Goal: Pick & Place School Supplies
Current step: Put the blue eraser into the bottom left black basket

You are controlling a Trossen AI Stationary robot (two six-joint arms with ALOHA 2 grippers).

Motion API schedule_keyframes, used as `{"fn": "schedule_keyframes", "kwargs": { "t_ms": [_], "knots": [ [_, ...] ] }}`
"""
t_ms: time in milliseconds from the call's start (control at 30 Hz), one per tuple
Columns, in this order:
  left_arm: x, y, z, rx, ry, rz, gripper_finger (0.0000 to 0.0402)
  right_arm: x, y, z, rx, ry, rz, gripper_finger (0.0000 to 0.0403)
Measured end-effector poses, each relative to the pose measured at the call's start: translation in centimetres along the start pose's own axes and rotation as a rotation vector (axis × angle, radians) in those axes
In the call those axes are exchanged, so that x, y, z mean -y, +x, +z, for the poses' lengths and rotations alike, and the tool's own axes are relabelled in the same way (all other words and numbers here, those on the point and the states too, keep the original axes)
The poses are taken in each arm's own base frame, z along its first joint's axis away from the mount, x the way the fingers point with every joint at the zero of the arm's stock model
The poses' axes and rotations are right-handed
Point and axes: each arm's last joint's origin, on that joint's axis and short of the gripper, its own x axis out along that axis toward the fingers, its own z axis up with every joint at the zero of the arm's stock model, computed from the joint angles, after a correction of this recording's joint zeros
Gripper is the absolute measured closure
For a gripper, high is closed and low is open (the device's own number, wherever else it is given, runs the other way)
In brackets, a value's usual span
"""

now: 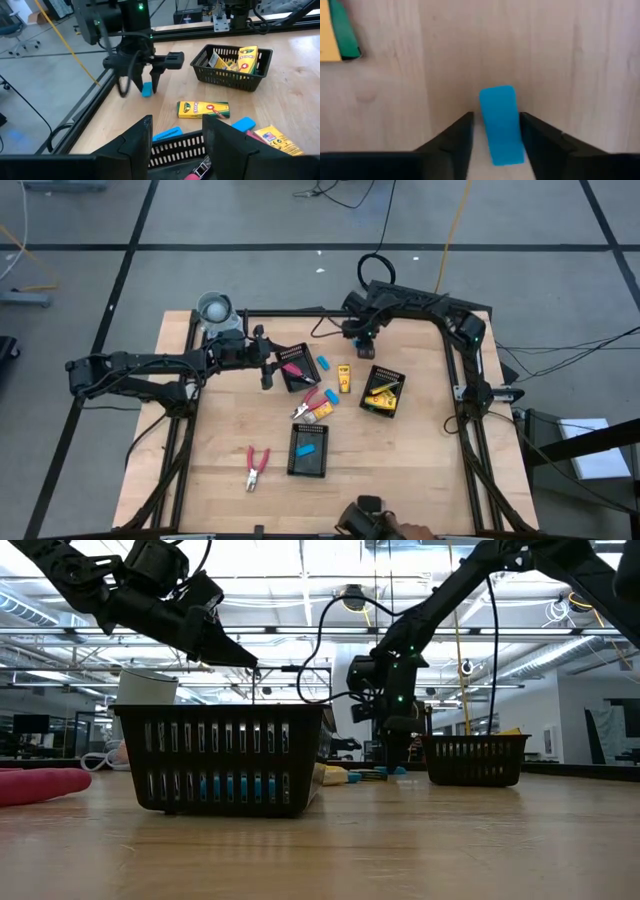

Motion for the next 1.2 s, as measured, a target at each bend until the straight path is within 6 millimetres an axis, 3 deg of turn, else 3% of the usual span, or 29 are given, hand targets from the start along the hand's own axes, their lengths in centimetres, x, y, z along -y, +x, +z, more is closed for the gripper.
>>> {"fn": "schedule_keyframes", "kwargs": {
  "t_ms": [167, 567, 833, 1033, 1200],
  "knots": [
    [0.0, 0.0, 0.0, 0.000, -0.001, 0.000, 0.0225, -0.8, 0.1, 0.5, -0.029, -0.056, -0.030, 0.0346],
    [0.0, 0.0, 0.0, 0.000, -0.004, 0.000, 0.0225, -1.0, -0.6, 0.7, -0.037, -0.072, -0.075, 0.0349],
    [0.0, 0.0, 0.0, 0.001, -0.007, 0.000, 0.0225, -1.4, -4.7, 1.3, 0.037, -0.068, -0.192, 0.0349],
    [0.0, 0.0, 0.0, 0.001, -0.007, 0.001, 0.0225, -4.1, -7.3, 2.5, 0.109, -0.090, -0.192, 0.0350],
    [0.0, 0.0, 0.0, 0.001, -0.007, 0.002, 0.0225, -9.2, -8.9, 4.4, 0.158, -0.176, -0.161, 0.0350]
  ]
}}
